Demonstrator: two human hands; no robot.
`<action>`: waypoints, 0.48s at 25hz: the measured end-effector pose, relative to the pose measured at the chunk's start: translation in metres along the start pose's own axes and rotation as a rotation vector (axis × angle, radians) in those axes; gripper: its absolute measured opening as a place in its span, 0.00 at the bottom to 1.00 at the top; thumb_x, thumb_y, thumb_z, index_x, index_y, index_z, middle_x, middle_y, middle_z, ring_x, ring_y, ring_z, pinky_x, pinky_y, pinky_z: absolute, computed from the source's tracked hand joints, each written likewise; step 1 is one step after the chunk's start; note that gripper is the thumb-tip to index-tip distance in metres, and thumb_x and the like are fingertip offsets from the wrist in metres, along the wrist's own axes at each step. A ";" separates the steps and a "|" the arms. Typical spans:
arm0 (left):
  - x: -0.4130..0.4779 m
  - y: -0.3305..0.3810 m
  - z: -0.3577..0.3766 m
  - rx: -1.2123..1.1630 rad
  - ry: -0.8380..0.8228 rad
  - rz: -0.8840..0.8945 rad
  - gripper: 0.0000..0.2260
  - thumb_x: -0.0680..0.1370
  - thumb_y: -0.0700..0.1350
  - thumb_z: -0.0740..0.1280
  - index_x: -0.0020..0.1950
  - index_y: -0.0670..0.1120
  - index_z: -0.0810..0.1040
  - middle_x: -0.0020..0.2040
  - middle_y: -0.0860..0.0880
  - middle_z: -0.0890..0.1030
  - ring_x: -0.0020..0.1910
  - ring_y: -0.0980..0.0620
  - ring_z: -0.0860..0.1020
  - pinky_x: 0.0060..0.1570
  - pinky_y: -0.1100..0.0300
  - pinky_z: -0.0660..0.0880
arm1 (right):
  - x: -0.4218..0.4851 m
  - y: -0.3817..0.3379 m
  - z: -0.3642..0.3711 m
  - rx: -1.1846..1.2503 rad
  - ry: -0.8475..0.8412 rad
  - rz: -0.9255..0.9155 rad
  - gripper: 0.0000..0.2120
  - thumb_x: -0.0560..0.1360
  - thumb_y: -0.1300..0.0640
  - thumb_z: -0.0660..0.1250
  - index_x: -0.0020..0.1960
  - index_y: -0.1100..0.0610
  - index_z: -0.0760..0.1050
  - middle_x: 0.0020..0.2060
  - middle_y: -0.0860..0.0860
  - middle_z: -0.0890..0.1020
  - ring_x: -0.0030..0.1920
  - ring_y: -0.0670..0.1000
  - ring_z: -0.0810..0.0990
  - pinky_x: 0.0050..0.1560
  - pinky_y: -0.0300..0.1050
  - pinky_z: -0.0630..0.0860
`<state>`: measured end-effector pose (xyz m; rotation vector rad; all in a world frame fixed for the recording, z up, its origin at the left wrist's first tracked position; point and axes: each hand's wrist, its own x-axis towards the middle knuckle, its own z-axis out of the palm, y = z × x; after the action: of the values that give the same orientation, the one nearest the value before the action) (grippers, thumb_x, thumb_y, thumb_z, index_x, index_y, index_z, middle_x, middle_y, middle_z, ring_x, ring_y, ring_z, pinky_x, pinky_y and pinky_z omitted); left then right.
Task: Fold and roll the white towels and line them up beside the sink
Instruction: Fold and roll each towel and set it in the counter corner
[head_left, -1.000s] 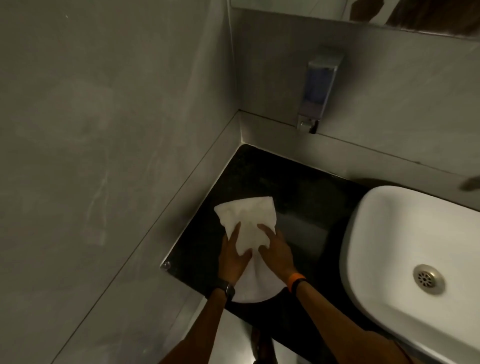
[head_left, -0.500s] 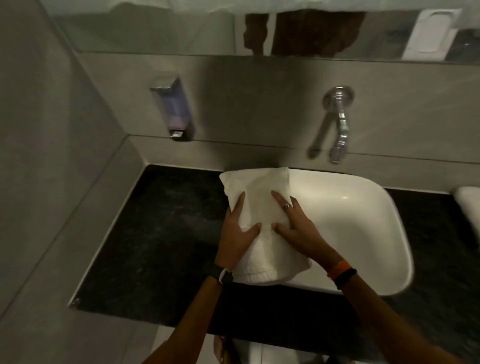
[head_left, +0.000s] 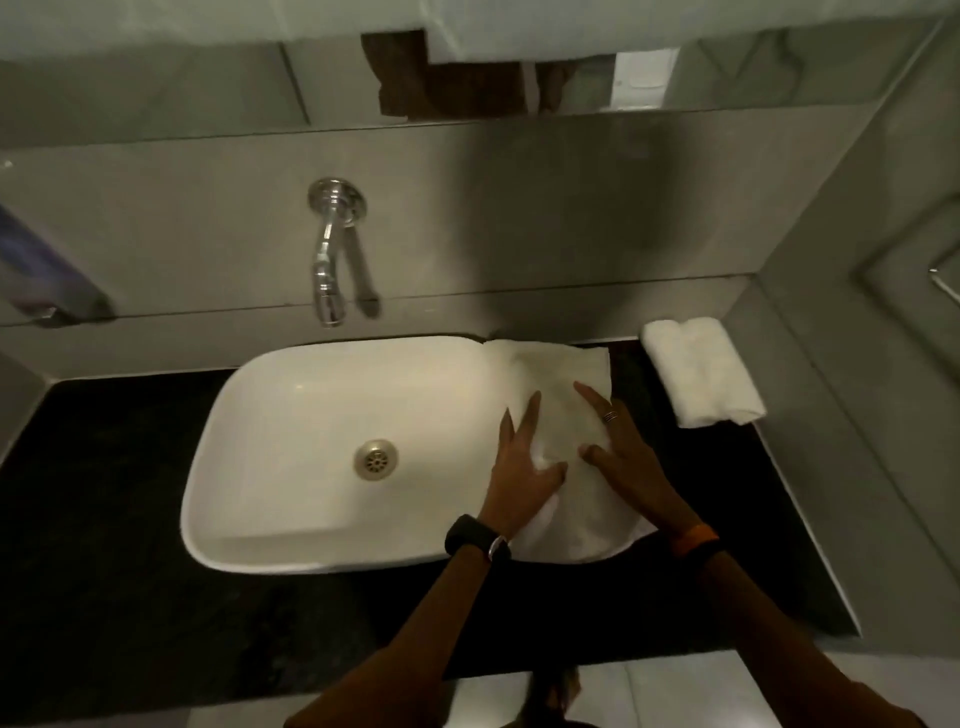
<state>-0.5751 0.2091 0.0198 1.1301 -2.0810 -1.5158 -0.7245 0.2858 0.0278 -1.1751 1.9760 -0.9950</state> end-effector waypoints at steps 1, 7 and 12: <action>0.003 0.001 0.021 0.029 -0.021 -0.002 0.39 0.74 0.44 0.71 0.77 0.56 0.50 0.77 0.45 0.52 0.76 0.45 0.56 0.71 0.57 0.59 | -0.003 0.018 -0.013 0.002 0.011 0.026 0.36 0.74 0.64 0.64 0.74 0.38 0.56 0.73 0.50 0.62 0.70 0.50 0.65 0.65 0.45 0.64; 0.004 -0.050 0.084 0.343 -0.044 -0.048 0.35 0.76 0.38 0.67 0.77 0.47 0.52 0.77 0.44 0.36 0.78 0.43 0.39 0.77 0.47 0.47 | -0.017 0.110 -0.031 -0.038 -0.076 0.255 0.37 0.72 0.70 0.64 0.75 0.47 0.58 0.73 0.58 0.58 0.72 0.59 0.62 0.70 0.51 0.67; -0.014 -0.098 0.083 0.747 -0.308 0.097 0.38 0.71 0.60 0.70 0.75 0.46 0.61 0.78 0.45 0.55 0.76 0.42 0.53 0.76 0.50 0.54 | -0.047 0.157 -0.036 -0.575 -0.224 0.205 0.39 0.68 0.49 0.69 0.75 0.44 0.55 0.77 0.52 0.49 0.75 0.61 0.50 0.73 0.61 0.60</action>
<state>-0.5820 0.2615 -0.0987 1.0248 -2.9991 -0.9080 -0.8019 0.3885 -0.0803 -1.2707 2.2053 -0.1745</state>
